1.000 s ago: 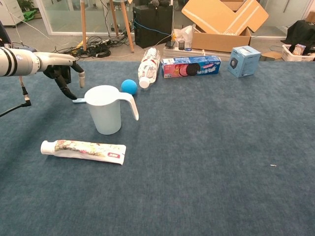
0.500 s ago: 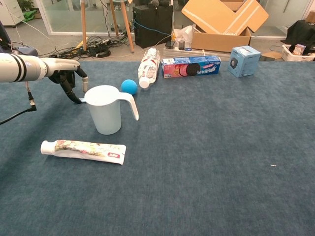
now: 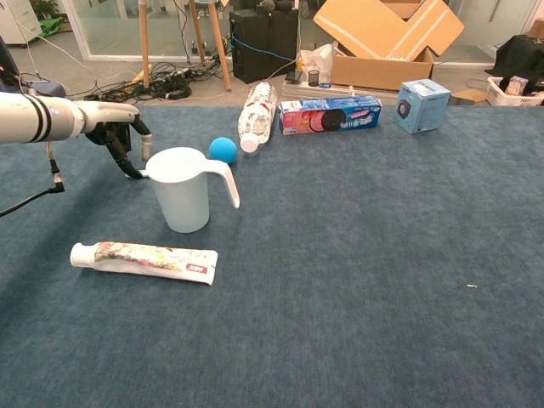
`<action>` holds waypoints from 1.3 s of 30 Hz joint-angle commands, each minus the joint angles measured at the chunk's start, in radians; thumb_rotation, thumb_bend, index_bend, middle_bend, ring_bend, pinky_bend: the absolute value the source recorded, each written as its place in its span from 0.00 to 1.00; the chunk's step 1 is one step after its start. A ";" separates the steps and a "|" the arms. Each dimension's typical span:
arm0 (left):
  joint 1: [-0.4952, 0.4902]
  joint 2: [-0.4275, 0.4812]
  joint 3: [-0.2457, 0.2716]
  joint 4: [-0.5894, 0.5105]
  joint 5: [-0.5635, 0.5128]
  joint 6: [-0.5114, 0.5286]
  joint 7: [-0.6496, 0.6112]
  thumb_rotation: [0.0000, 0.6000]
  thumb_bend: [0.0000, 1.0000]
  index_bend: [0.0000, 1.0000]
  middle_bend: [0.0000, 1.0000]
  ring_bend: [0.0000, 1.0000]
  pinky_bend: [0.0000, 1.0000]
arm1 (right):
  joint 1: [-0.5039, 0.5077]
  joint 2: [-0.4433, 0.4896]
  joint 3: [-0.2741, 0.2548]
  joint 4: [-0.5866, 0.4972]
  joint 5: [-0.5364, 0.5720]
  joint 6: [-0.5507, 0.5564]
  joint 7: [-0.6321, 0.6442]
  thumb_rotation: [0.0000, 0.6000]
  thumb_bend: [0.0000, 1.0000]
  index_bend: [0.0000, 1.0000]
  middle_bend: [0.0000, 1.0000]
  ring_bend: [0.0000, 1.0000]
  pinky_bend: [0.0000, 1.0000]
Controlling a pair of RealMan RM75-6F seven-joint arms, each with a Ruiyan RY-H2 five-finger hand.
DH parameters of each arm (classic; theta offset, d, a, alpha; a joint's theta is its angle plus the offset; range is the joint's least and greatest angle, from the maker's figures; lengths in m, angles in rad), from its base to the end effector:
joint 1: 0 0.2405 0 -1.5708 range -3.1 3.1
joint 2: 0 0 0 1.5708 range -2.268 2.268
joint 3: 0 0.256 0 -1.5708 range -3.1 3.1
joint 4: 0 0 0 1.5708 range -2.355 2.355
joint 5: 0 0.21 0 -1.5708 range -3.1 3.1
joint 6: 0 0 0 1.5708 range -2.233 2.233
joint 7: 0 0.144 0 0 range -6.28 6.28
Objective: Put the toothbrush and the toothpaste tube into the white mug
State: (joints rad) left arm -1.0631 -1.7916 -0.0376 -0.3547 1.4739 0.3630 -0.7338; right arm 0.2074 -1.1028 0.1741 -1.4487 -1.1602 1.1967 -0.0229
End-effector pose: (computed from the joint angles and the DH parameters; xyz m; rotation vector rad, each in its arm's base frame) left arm -0.2153 0.5005 0.0030 -1.7647 -1.1649 -0.6114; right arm -0.3650 -0.2455 0.1900 1.2313 -0.9718 0.6593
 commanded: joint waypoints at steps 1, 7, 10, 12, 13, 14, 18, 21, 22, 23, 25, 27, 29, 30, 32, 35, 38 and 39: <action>-0.004 -0.002 -0.001 0.003 -0.003 -0.014 0.000 1.00 0.06 0.51 1.00 1.00 1.00 | 0.000 0.000 0.000 0.000 0.000 -0.001 0.000 1.00 0.01 0.11 0.02 0.01 0.40; -0.007 -0.014 -0.007 0.018 -0.012 -0.033 -0.003 1.00 0.06 0.51 1.00 1.00 1.00 | 0.001 0.000 0.000 0.002 0.002 -0.003 0.002 1.00 0.01 0.11 0.02 0.01 0.40; -0.010 -0.019 -0.010 0.023 -0.015 -0.046 -0.010 1.00 0.08 0.51 1.00 1.00 1.00 | 0.001 0.000 0.001 0.003 0.004 -0.005 0.002 1.00 0.01 0.11 0.02 0.01 0.40; -0.013 -0.020 -0.013 0.025 -0.017 -0.054 -0.017 1.00 0.11 0.51 1.00 1.00 1.00 | 0.002 0.000 0.001 0.004 0.005 -0.006 0.002 1.00 0.01 0.11 0.02 0.01 0.40; -0.015 -0.021 -0.013 0.028 -0.017 -0.057 -0.019 1.00 0.13 0.51 1.00 1.00 1.00 | 0.002 0.000 0.001 0.004 0.006 -0.006 0.002 1.00 0.01 0.11 0.02 0.01 0.40; -0.015 -0.022 -0.014 0.030 -0.017 -0.057 -0.021 1.00 0.15 0.51 1.00 1.00 1.00 | 0.002 0.000 0.001 0.005 0.006 -0.007 0.002 1.00 0.01 0.11 0.02 0.01 0.40; -0.016 -0.027 -0.013 0.035 -0.016 -0.066 -0.029 1.00 0.22 0.52 1.00 1.00 1.00 | 0.002 0.000 0.002 0.006 0.008 -0.008 0.004 1.00 0.01 0.11 0.02 0.01 0.40; -0.017 -0.029 -0.012 0.036 -0.014 -0.070 -0.034 1.00 0.24 0.52 1.00 1.00 1.00 | 0.003 0.000 0.002 0.007 0.009 -0.011 0.006 1.00 0.01 0.11 0.02 0.01 0.40; -0.017 -0.028 -0.010 0.035 -0.012 -0.073 -0.036 1.00 0.24 0.52 1.00 1.00 1.00 | 0.003 0.001 0.002 0.008 0.010 -0.011 0.006 1.00 0.01 0.11 0.02 0.01 0.40; -0.017 -0.028 -0.009 0.034 -0.011 -0.075 -0.038 1.00 0.24 0.52 1.00 1.00 1.00 | 0.003 0.001 0.002 0.008 0.010 -0.011 0.007 1.00 0.01 0.11 0.02 0.01 0.40; -0.017 -0.028 -0.007 0.031 -0.009 -0.077 -0.043 1.00 0.24 0.52 1.00 1.00 1.00 | 0.003 0.001 0.002 0.008 0.010 -0.012 0.007 1.00 0.01 0.11 0.02 0.01 0.40; -0.017 -0.029 -0.005 0.030 -0.006 -0.077 -0.046 1.00 0.24 0.52 1.00 1.00 1.00 | 0.003 0.001 0.002 0.008 0.010 -0.012 0.007 1.00 0.01 0.11 0.02 0.01 0.40; -0.017 -0.031 -0.004 0.031 -0.005 -0.079 -0.048 1.00 0.24 0.52 1.00 1.00 1.00 | 0.003 0.001 0.002 0.008 0.010 -0.011 0.007 1.00 0.01 0.11 0.02 0.01 0.40; -0.018 -0.032 -0.004 0.032 -0.004 -0.079 -0.049 1.00 0.24 0.52 1.00 1.00 1.00 | 0.003 0.001 0.002 0.007 0.009 -0.011 0.007 1.00 0.01 0.11 0.02 0.01 0.40; -0.018 -0.035 -0.001 0.035 -0.001 -0.080 -0.049 1.00 0.24 0.52 1.00 1.00 1.00 | 0.003 0.001 0.002 0.007 0.009 -0.010 0.007 1.00 0.01 0.11 0.02 0.01 0.40; -0.018 -0.038 -0.001 0.040 -0.001 -0.082 -0.050 1.00 0.24 0.52 1.00 1.00 1.00 | 0.002 0.001 0.002 0.007 0.009 -0.009 0.007 1.00 0.01 0.11 0.02 0.01 0.40; -0.018 -0.043 0.000 0.047 0.000 -0.086 -0.048 1.00 0.24 0.52 1.00 1.00 1.00 | 0.002 0.002 0.002 0.006 0.009 -0.010 0.007 1.00 0.01 0.11 0.02 0.01 0.40; -0.018 -0.044 0.000 0.049 0.000 -0.087 -0.047 1.00 0.24 0.52 1.00 1.00 1.00 | 0.003 0.001 0.002 0.007 0.009 -0.010 0.008 1.00 0.01 0.11 0.02 0.01 0.40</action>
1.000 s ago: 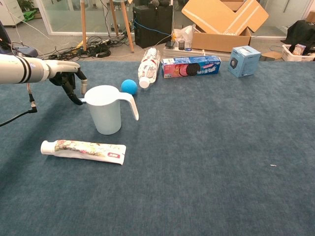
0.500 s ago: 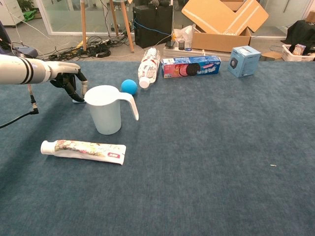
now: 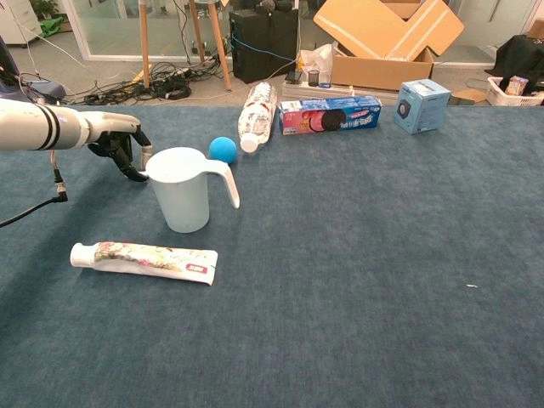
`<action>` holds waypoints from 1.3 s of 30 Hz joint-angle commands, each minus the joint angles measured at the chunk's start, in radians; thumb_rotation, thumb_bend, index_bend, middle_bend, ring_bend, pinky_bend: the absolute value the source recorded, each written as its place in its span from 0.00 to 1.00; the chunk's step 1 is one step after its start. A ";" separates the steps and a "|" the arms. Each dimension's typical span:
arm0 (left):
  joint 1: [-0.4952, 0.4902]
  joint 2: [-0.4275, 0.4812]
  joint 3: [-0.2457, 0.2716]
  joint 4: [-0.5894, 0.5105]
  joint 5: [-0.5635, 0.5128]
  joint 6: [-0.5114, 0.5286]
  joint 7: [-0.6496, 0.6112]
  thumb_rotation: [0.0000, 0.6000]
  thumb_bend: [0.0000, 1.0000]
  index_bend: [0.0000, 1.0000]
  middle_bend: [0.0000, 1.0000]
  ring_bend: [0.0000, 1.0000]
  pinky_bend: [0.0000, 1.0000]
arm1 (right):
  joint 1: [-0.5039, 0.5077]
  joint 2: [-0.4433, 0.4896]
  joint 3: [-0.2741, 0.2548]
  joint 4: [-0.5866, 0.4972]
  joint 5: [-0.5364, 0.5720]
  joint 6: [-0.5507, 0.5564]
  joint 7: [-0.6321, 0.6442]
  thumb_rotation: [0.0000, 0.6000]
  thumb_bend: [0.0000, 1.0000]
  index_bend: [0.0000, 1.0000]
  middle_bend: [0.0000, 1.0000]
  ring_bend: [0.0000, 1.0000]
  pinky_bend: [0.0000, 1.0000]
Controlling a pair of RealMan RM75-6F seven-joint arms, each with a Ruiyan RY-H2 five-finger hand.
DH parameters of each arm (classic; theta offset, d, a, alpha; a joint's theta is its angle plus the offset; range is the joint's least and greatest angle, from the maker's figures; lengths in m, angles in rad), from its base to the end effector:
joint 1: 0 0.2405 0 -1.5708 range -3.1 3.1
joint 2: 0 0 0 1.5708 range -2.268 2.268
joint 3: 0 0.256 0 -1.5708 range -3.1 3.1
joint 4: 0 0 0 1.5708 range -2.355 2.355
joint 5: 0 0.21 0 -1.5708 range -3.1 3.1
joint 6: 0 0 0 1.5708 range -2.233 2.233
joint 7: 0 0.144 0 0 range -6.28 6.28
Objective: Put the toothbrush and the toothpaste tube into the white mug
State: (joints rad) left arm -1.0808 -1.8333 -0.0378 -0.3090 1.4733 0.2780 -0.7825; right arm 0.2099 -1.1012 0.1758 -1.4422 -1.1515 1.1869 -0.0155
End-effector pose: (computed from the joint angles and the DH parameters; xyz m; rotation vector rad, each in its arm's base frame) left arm -0.2174 0.4993 -0.0097 -1.7289 -1.2436 -0.5591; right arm -0.3671 -0.2465 0.1914 1.2240 -0.9800 0.6560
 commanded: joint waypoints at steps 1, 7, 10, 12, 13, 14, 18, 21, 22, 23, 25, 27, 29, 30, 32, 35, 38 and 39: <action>0.000 -0.004 0.001 0.007 0.000 -0.002 0.003 1.00 0.24 0.52 1.00 1.00 1.00 | 0.000 0.000 0.000 0.000 0.000 -0.001 0.001 1.00 0.01 0.11 0.02 0.01 0.40; 0.003 -0.012 0.000 0.021 -0.001 -0.004 0.014 1.00 0.24 0.52 1.00 1.00 1.00 | 0.000 0.000 0.000 0.002 0.001 -0.001 0.003 1.00 0.01 0.11 0.02 0.01 0.40; 0.005 -0.015 0.001 0.026 -0.001 -0.007 0.021 1.00 0.24 0.52 1.00 1.00 1.00 | 0.000 0.000 0.001 0.002 0.001 -0.001 0.003 1.00 0.01 0.11 0.02 0.01 0.40; 0.005 -0.017 0.000 0.029 -0.002 -0.007 0.024 1.00 0.24 0.52 1.00 1.00 1.00 | 0.000 0.000 0.000 0.002 0.000 0.000 0.002 1.00 0.01 0.11 0.02 0.01 0.40; 0.005 -0.018 -0.001 0.030 -0.003 -0.007 0.025 1.00 0.24 0.52 1.00 1.00 1.00 | 0.000 0.000 0.000 0.002 0.000 0.000 0.002 1.00 0.01 0.11 0.02 0.01 0.40; 0.006 -0.019 -0.001 0.031 -0.003 -0.007 0.027 1.00 0.24 0.52 1.00 1.00 1.00 | 0.000 0.000 0.000 0.001 0.000 0.000 0.002 1.00 0.01 0.11 0.02 0.01 0.40; 0.007 -0.025 -0.002 0.039 -0.004 -0.006 0.038 1.00 0.24 0.53 1.00 1.00 1.00 | 0.000 0.000 0.000 0.002 0.000 0.000 0.003 1.00 0.02 0.11 0.02 0.01 0.40; 0.006 -0.029 -0.004 0.043 -0.006 -0.006 0.047 1.00 0.24 0.54 1.00 1.00 1.00 | 0.000 0.001 0.000 0.001 0.000 0.000 0.003 1.00 0.01 0.11 0.02 0.01 0.40; 0.007 -0.030 -0.005 0.044 -0.007 -0.006 0.049 1.00 0.24 0.55 1.00 1.00 1.00 | 0.000 0.001 0.000 0.001 0.000 0.000 0.003 1.00 0.01 0.11 0.02 0.01 0.40; 0.007 -0.031 -0.006 0.045 -0.007 -0.005 0.051 1.00 0.25 0.55 1.00 1.00 1.00 | -0.001 0.001 0.000 0.001 -0.001 0.000 0.003 1.00 0.01 0.11 0.02 0.01 0.40; 0.007 -0.033 -0.007 0.048 -0.009 -0.004 0.057 1.00 0.27 0.56 1.00 1.00 1.00 | -0.001 0.002 0.000 0.000 -0.001 0.001 0.004 1.00 0.01 0.11 0.02 0.01 0.40; 0.007 -0.036 -0.009 0.051 -0.011 -0.004 0.063 1.00 0.29 0.57 1.00 1.00 1.00 | -0.001 0.002 0.000 0.000 -0.001 0.002 0.004 1.00 0.01 0.11 0.02 0.01 0.40; 0.007 -0.037 -0.011 0.053 -0.013 -0.004 0.067 1.00 0.31 0.57 1.00 1.00 1.00 | -0.001 0.002 0.000 0.000 -0.002 0.002 0.005 1.00 0.01 0.11 0.02 0.01 0.40; 0.008 -0.038 -0.012 0.054 -0.014 -0.004 0.070 1.00 0.33 0.58 1.00 1.00 1.00 | -0.001 0.003 0.000 -0.001 -0.002 0.002 0.006 1.00 0.01 0.11 0.02 0.01 0.40; 0.008 -0.039 -0.013 0.054 -0.015 -0.006 0.075 1.00 0.35 0.58 1.00 1.00 1.00 | -0.001 0.003 0.001 -0.001 -0.001 0.002 0.006 1.00 0.01 0.11 0.02 0.01 0.40; 0.008 -0.040 -0.015 0.055 -0.017 -0.007 0.082 1.00 0.37 0.58 1.00 1.00 1.00 | -0.002 0.004 0.001 -0.001 -0.001 0.002 0.006 1.00 0.01 0.11 0.02 0.01 0.40; 0.009 -0.040 -0.017 0.052 -0.019 -0.006 0.086 1.00 0.39 0.59 1.00 1.00 1.00 | -0.001 0.004 0.001 -0.001 0.000 0.001 0.007 1.00 0.01 0.11 0.02 0.01 0.40; 0.009 -0.039 -0.018 0.050 -0.019 -0.005 0.087 1.00 0.40 0.59 1.00 1.00 1.00 | -0.001 0.004 0.001 -0.001 0.000 0.001 0.007 1.00 0.01 0.11 0.02 0.01 0.40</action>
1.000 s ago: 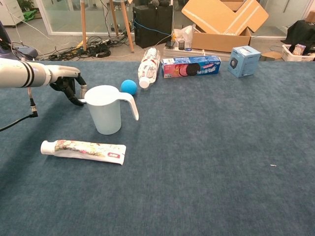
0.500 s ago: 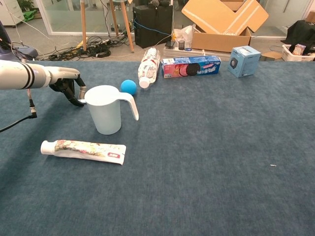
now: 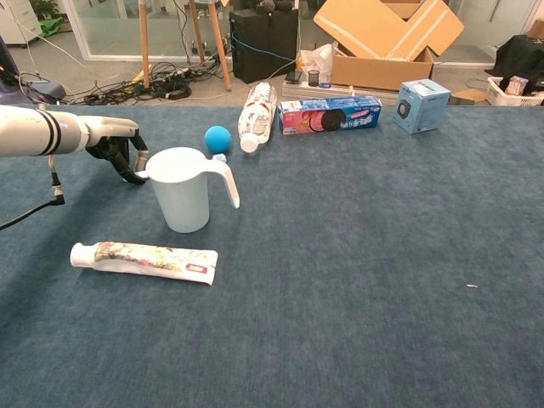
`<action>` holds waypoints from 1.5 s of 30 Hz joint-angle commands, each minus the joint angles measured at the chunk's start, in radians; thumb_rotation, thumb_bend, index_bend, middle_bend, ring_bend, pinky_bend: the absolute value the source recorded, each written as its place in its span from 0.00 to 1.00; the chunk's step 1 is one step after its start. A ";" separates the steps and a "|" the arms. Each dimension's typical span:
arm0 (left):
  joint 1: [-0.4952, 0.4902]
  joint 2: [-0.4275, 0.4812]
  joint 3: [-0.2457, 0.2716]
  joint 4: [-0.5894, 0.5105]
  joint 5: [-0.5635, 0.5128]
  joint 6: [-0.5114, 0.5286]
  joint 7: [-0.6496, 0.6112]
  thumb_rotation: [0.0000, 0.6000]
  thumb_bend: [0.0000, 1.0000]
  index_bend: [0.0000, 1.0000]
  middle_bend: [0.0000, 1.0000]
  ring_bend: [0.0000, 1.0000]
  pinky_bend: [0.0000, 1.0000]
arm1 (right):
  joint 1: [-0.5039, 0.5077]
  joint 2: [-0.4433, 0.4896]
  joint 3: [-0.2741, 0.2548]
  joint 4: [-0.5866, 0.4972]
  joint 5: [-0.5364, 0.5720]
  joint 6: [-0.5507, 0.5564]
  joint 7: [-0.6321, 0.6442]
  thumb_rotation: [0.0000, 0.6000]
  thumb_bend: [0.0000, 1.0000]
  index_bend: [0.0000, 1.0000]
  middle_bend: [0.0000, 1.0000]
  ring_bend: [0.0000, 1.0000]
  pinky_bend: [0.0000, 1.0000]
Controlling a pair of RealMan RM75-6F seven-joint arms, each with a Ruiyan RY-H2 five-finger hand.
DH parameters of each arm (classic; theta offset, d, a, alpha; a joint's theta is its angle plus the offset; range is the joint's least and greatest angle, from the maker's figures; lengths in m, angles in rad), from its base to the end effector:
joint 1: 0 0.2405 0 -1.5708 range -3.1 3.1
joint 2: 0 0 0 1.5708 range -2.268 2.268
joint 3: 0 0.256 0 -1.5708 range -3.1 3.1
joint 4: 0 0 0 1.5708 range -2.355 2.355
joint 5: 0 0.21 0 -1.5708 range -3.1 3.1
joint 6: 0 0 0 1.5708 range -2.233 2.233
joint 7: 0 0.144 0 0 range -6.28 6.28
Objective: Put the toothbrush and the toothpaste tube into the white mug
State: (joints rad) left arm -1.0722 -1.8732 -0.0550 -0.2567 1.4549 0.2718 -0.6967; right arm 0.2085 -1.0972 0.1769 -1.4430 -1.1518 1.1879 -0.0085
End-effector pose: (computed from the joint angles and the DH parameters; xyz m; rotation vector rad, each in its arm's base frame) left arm -0.2219 0.4975 -0.0148 -1.7316 -1.1920 -0.5200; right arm -0.3673 -0.2463 0.1931 1.2198 -0.9810 0.6602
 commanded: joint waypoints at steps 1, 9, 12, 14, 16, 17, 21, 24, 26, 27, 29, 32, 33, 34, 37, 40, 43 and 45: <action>0.001 0.003 -0.001 -0.005 0.000 0.003 0.001 1.00 0.40 0.59 1.00 1.00 1.00 | 0.000 0.000 0.000 0.000 0.000 -0.001 0.000 1.00 0.01 0.11 0.02 0.01 0.40; 0.011 0.042 0.009 -0.060 0.016 0.042 -0.027 1.00 0.40 0.59 1.00 1.00 1.00 | 0.000 0.000 -0.001 -0.001 -0.003 0.000 0.001 1.00 0.01 0.11 0.02 0.01 0.40; 0.013 0.054 0.016 -0.078 0.026 0.058 -0.037 1.00 0.40 0.60 1.00 1.00 1.00 | 0.000 -0.001 -0.002 -0.003 -0.006 0.002 -0.001 1.00 0.01 0.11 0.02 0.01 0.40; 0.014 0.061 0.020 -0.087 0.031 0.067 -0.042 1.00 0.40 0.60 1.00 1.00 1.00 | 0.000 -0.001 -0.003 -0.004 -0.008 0.004 -0.002 1.00 0.01 0.11 0.02 0.01 0.40; 0.014 0.068 0.023 -0.096 0.035 0.077 -0.045 1.00 0.40 0.60 1.00 1.00 1.00 | -0.001 -0.001 -0.004 -0.005 -0.009 0.005 -0.003 1.00 0.01 0.11 0.02 0.01 0.40; 0.015 0.071 0.024 -0.101 0.036 0.082 -0.047 1.00 0.40 0.61 1.00 1.00 1.00 | -0.001 -0.001 -0.004 -0.006 -0.010 0.006 -0.003 1.00 0.01 0.11 0.02 0.01 0.40; 0.018 0.090 0.031 -0.128 0.044 0.104 -0.047 1.00 0.40 0.61 1.00 1.00 1.00 | -0.001 -0.001 -0.005 -0.008 -0.013 0.008 -0.003 1.00 0.01 0.11 0.02 0.01 0.40; 0.022 0.113 0.034 -0.161 0.049 0.126 -0.046 1.00 0.40 0.61 1.00 1.00 1.00 | -0.001 -0.001 -0.006 -0.010 -0.016 0.008 -0.003 1.00 0.01 0.11 0.02 0.01 0.40; 0.024 0.127 0.036 -0.184 0.051 0.140 -0.043 1.00 0.40 0.61 1.00 1.00 1.00 | -0.001 -0.001 -0.007 -0.011 -0.018 0.009 -0.004 1.00 0.01 0.11 0.02 0.01 0.40; 0.025 0.134 0.036 -0.195 0.051 0.147 -0.041 1.00 0.40 0.61 1.00 1.00 1.00 | -0.001 -0.001 -0.008 -0.011 -0.019 0.009 -0.004 1.00 0.01 0.11 0.02 0.01 0.40; 0.028 0.152 0.036 -0.226 0.052 0.162 -0.035 1.00 0.40 0.61 1.00 1.00 1.00 | -0.002 -0.001 -0.009 -0.013 -0.022 0.011 -0.005 1.00 0.01 0.11 0.02 0.01 0.40; 0.031 0.179 0.036 -0.271 0.051 0.181 -0.018 1.00 0.40 0.61 1.00 1.00 1.00 | -0.002 -0.002 -0.010 -0.015 -0.025 0.013 -0.006 1.00 0.01 0.11 0.02 0.01 0.40; 0.031 0.187 0.035 -0.285 0.051 0.187 -0.011 1.00 0.40 0.61 1.00 1.00 1.00 | -0.002 -0.002 -0.011 -0.015 -0.026 0.014 -0.007 1.00 0.01 0.11 0.02 0.01 0.40; 0.032 0.196 0.034 -0.301 0.050 0.192 -0.004 1.00 0.40 0.61 1.00 1.00 1.00 | -0.002 -0.003 -0.011 -0.016 -0.027 0.014 -0.007 1.00 0.01 0.11 0.02 0.01 0.40; 0.035 0.229 0.026 -0.353 0.041 0.210 0.028 1.00 0.40 0.61 1.00 1.00 1.00 | -0.002 -0.003 -0.013 -0.018 -0.031 0.015 -0.009 1.00 0.01 0.11 0.02 0.01 0.40; 0.039 0.263 0.015 -0.408 0.026 0.224 0.070 1.00 0.40 0.61 1.00 1.00 1.00 | -0.003 -0.003 -0.016 -0.023 -0.038 0.018 -0.010 1.00 0.01 0.11 0.02 0.01 0.40; 0.045 0.299 0.002 -0.466 0.007 0.237 0.122 1.00 0.40 0.61 1.00 1.00 1.00 | -0.004 -0.002 -0.019 -0.029 -0.046 0.024 -0.011 1.00 0.01 0.11 0.02 0.01 0.40; 0.050 0.321 -0.007 -0.501 -0.008 0.244 0.156 1.00 0.40 0.61 1.00 1.00 1.00 | -0.005 -0.001 -0.020 -0.033 -0.052 0.028 -0.011 1.00 0.01 0.11 0.02 0.01 0.40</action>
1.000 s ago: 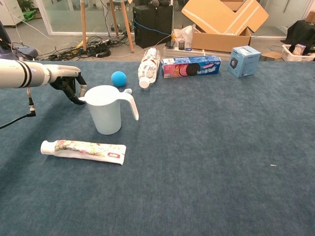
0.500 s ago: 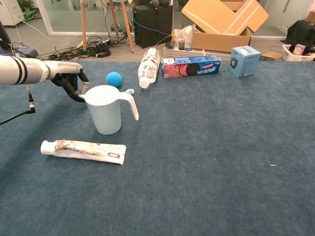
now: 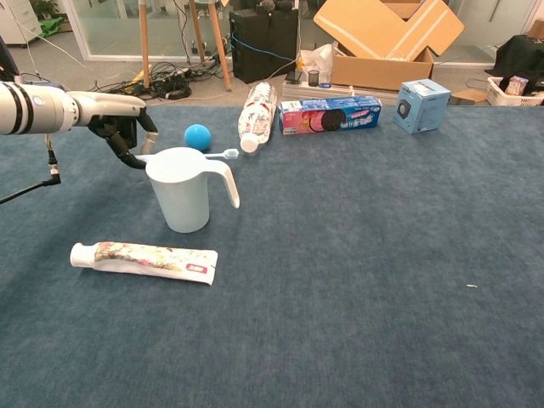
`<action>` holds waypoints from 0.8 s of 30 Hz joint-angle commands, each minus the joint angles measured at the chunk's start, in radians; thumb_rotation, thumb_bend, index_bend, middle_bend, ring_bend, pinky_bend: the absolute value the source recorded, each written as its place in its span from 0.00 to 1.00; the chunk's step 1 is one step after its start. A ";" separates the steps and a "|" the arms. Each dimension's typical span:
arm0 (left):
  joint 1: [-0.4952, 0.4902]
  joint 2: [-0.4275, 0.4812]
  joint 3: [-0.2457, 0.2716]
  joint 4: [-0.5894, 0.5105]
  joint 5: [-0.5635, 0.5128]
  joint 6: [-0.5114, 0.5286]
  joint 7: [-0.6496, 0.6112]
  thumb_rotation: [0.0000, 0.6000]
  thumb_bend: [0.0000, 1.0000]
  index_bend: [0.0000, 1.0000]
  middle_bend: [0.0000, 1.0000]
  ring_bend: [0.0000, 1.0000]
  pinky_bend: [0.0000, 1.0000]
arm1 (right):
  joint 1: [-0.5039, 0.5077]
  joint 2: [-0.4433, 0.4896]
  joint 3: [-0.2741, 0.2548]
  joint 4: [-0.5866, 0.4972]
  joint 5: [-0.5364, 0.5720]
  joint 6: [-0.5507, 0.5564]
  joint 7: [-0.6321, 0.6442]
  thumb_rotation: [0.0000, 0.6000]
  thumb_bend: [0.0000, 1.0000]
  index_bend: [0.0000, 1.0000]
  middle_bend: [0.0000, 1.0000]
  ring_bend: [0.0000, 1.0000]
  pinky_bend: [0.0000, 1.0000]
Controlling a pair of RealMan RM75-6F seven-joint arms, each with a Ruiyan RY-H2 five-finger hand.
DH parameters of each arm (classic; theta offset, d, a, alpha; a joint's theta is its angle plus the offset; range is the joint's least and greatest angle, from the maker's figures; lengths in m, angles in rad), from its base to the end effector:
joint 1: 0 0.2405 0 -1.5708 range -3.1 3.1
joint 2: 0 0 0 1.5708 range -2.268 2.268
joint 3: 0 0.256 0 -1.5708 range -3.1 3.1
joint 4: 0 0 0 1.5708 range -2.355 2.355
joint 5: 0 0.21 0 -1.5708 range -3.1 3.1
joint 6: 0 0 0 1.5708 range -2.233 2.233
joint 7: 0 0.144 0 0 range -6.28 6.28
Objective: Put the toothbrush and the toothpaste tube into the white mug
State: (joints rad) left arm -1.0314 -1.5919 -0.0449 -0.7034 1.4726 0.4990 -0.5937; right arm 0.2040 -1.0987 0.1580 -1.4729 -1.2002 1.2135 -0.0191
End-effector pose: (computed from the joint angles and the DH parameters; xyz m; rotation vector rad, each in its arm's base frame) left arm -0.1962 0.4798 0.0205 -1.9243 -1.0794 -0.6945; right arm -0.3576 -0.2417 0.1845 1.2702 -0.9677 0.6790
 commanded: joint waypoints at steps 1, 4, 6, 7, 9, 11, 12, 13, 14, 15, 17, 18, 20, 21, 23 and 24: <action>0.012 0.056 -0.023 -0.079 -0.037 0.021 0.077 1.00 0.40 0.61 1.00 1.00 1.00 | -0.002 0.001 -0.003 -0.006 -0.007 0.006 -0.001 1.00 0.01 0.11 0.02 0.01 0.40; 0.025 0.098 -0.040 -0.143 -0.067 0.040 0.143 1.00 0.40 0.61 1.00 1.00 1.00 | -0.004 0.003 -0.006 -0.013 -0.016 0.012 -0.003 1.00 0.01 0.11 0.02 0.01 0.40; 0.034 0.130 -0.052 -0.190 -0.092 0.050 0.191 1.00 0.40 0.61 1.00 1.00 1.00 | -0.004 0.003 -0.008 -0.017 -0.021 0.015 -0.003 1.00 0.01 0.11 0.02 0.01 0.40; 0.038 0.145 -0.058 -0.212 -0.103 0.057 0.213 1.00 0.40 0.61 1.00 1.00 1.00 | -0.005 0.004 -0.009 -0.019 -0.024 0.016 -0.003 1.00 0.01 0.11 0.02 0.01 0.40; 0.048 0.182 -0.070 -0.267 -0.131 0.070 0.265 1.00 0.40 0.61 1.00 1.00 1.00 | -0.005 0.004 -0.011 -0.022 -0.029 0.018 -0.004 1.00 0.01 0.11 0.02 0.01 0.40; 0.060 0.225 -0.080 -0.332 -0.158 0.089 0.322 1.00 0.40 0.61 1.00 1.00 1.00 | -0.005 0.004 -0.014 -0.026 -0.035 0.019 -0.004 1.00 0.01 0.11 0.02 0.01 0.40; 0.065 0.243 -0.085 -0.360 -0.172 0.096 0.346 1.00 0.40 0.61 1.00 1.00 1.00 | -0.005 0.004 -0.015 -0.028 -0.038 0.019 -0.004 1.00 0.01 0.11 0.02 0.01 0.40; 0.071 0.267 -0.090 -0.397 -0.190 0.106 0.379 1.00 0.40 0.61 1.00 1.00 1.00 | -0.004 0.004 -0.016 -0.028 -0.040 0.018 -0.004 1.00 0.01 0.11 0.02 0.01 0.40; 0.075 0.285 -0.093 -0.425 -0.203 0.112 0.403 1.00 0.40 0.61 1.00 1.00 1.00 | -0.004 0.004 -0.017 -0.029 -0.042 0.018 -0.004 1.00 0.01 0.11 0.02 0.01 0.40; 0.080 0.308 -0.096 -0.462 -0.220 0.119 0.435 1.00 0.40 0.62 1.00 1.00 1.00 | -0.004 0.004 -0.018 -0.031 -0.045 0.018 -0.005 1.00 0.01 0.11 0.02 0.01 0.40; 0.087 0.343 -0.098 -0.514 -0.245 0.127 0.481 1.00 0.40 0.62 1.00 1.00 1.00 | -0.004 0.004 -0.020 -0.034 -0.049 0.019 -0.005 1.00 0.01 0.11 0.02 0.01 0.40; 0.090 0.360 -0.100 -0.540 -0.258 0.132 0.502 1.00 0.40 0.62 1.00 1.00 1.00 | -0.004 0.004 -0.021 -0.035 -0.051 0.020 -0.006 1.00 0.01 0.11 0.02 0.01 0.40; 0.097 0.395 -0.104 -0.594 -0.287 0.148 0.548 1.00 0.40 0.62 1.00 1.00 1.00 | -0.004 0.004 -0.024 -0.039 -0.058 0.023 -0.007 1.00 0.01 0.11 0.02 0.01 0.40; 0.100 0.408 -0.106 -0.616 -0.299 0.155 0.566 1.00 0.40 0.62 1.00 1.00 1.00 | -0.005 0.004 -0.026 -0.041 -0.062 0.024 -0.007 1.00 0.01 0.11 0.02 0.01 0.40; 0.106 0.436 -0.111 -0.664 -0.327 0.169 0.599 1.00 0.40 0.62 1.00 1.00 1.00 | -0.005 0.004 -0.029 -0.045 -0.069 0.027 -0.008 1.00 0.01 0.11 0.02 0.01 0.40; 0.108 0.447 -0.111 -0.682 -0.337 0.172 0.612 1.00 0.40 0.62 1.00 1.00 1.00 | -0.006 0.004 -0.031 -0.047 -0.072 0.028 -0.009 1.00 0.01 0.11 0.02 0.01 0.40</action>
State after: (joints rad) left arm -0.9344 -1.1785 -0.1484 -1.3455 1.1678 0.6523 -0.0115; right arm 0.1986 -1.0945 0.1285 -1.5186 -1.2714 1.2411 -0.0278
